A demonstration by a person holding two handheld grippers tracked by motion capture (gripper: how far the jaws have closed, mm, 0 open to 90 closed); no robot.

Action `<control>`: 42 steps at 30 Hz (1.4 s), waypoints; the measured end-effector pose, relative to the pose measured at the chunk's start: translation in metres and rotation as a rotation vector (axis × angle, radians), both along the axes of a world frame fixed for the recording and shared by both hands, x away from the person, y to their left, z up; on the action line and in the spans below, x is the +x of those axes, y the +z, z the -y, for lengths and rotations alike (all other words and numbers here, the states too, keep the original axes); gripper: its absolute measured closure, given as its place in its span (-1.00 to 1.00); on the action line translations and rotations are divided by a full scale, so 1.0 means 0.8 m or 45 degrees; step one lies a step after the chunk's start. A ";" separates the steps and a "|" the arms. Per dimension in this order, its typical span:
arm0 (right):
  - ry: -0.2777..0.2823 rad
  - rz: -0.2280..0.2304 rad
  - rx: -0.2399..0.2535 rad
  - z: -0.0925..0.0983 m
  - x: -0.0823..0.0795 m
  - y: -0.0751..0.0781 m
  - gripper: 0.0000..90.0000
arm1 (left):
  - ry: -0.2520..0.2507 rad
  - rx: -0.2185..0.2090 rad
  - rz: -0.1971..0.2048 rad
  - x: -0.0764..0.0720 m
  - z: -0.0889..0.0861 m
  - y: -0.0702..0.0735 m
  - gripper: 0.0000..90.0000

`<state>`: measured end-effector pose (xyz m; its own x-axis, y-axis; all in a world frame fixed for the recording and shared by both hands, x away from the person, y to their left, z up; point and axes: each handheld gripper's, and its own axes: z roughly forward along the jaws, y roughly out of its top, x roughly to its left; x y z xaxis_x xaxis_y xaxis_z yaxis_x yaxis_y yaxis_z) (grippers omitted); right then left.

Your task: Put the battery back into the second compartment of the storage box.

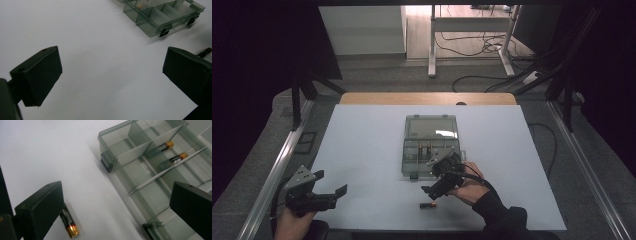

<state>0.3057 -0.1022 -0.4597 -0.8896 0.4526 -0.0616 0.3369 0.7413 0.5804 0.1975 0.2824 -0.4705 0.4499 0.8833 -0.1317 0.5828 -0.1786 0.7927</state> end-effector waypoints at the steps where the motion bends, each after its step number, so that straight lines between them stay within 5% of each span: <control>1: -0.001 0.000 -0.006 0.000 -0.002 -0.001 -1.00 | 0.000 0.000 0.000 0.000 0.000 0.000 -0.94; 13: 0.016 -0.113 -0.104 -0.001 -0.023 -0.019 -0.89 | -0.001 -0.001 -0.002 0.000 0.000 0.000 -0.94; 24: 0.148 -0.129 -0.153 -0.007 -0.039 -0.037 -0.03 | -0.002 0.001 -0.002 0.000 0.000 0.000 -0.94; 33: 0.279 -0.169 -0.274 -0.019 -0.046 -0.055 0.68 | -0.004 0.003 -0.001 0.000 0.001 0.000 -0.93; 42: 0.275 -0.169 -0.241 -0.017 -0.044 -0.044 0.70 | -0.005 0.004 -0.001 0.000 0.001 0.000 -0.93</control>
